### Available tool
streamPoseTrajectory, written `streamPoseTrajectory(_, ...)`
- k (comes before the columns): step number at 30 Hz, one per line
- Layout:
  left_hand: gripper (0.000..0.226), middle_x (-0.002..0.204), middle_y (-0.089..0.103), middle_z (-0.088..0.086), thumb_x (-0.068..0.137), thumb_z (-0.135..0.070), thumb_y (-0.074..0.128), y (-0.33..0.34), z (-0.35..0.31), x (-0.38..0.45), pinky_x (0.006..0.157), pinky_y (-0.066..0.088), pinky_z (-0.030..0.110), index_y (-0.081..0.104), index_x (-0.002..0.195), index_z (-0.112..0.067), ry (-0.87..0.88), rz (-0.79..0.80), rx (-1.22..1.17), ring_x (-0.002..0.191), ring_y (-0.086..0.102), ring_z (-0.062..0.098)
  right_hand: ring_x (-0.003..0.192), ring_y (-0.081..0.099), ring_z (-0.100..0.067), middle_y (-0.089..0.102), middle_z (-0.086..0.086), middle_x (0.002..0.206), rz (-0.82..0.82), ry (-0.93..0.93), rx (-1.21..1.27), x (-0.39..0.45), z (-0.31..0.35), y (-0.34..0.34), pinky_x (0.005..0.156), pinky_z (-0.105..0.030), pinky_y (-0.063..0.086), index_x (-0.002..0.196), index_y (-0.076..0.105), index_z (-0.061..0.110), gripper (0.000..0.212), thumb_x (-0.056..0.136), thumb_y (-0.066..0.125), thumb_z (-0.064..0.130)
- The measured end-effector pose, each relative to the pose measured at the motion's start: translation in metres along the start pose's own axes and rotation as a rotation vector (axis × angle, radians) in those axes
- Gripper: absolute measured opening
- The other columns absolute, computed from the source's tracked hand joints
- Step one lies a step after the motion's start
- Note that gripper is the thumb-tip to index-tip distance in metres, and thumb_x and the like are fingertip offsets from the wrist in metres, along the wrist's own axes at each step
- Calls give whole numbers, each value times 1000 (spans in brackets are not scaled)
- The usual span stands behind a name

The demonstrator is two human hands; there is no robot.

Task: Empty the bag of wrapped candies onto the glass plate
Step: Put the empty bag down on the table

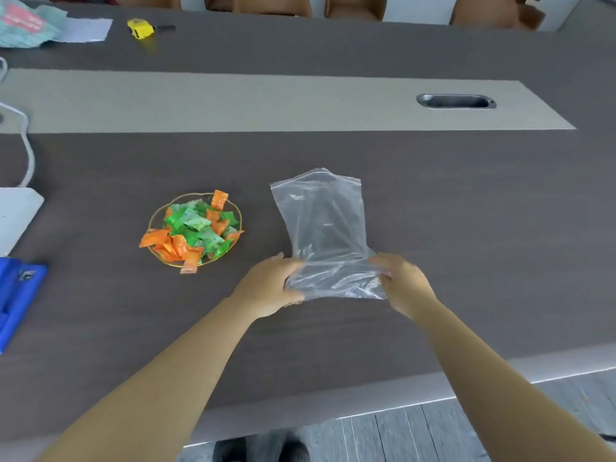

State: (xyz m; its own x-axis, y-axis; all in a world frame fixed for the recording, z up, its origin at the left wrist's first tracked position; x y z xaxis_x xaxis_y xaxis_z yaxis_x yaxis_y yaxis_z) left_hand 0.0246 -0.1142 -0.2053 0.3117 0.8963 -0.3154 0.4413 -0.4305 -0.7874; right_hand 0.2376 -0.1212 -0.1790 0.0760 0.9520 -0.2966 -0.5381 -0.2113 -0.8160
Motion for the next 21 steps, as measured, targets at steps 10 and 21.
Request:
streamPoseTrajectory(10, 81, 160, 11, 3, 83, -40, 57, -12, 1, -11, 117, 15, 33, 17, 148, -16, -25, -65, 109, 148, 8, 20, 145, 8, -24, 11, -4, 159, 106, 17, -230, 1, 6, 3, 116, -37, 13, 146, 21, 24, 67, 84, 44, 12)
streamPoseTrajectory(21, 110, 160, 8, 11, 67, -57, 66, -93, 120, -65, 116, 18, 42, 7, 149, -12, -477, -273, 110, 147, 10, 28, 137, 33, -23, 37, -9, 148, 222, -221, -1, 31, 143, 60, 109, -33, 29, 142, 30, 13, 56, 89, 46, 19)
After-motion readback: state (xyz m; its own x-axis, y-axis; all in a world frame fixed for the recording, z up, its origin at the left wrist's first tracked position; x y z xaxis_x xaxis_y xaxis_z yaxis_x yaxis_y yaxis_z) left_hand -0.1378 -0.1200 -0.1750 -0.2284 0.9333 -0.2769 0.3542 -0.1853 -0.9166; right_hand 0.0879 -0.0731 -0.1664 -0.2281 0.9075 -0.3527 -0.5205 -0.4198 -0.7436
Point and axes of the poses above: each hand's wrist, its own x-axis towards the middle knuckle, its own y-axis out of the palm, z = x × y, the point moved 2 cm from there along x, towards the middle knuckle
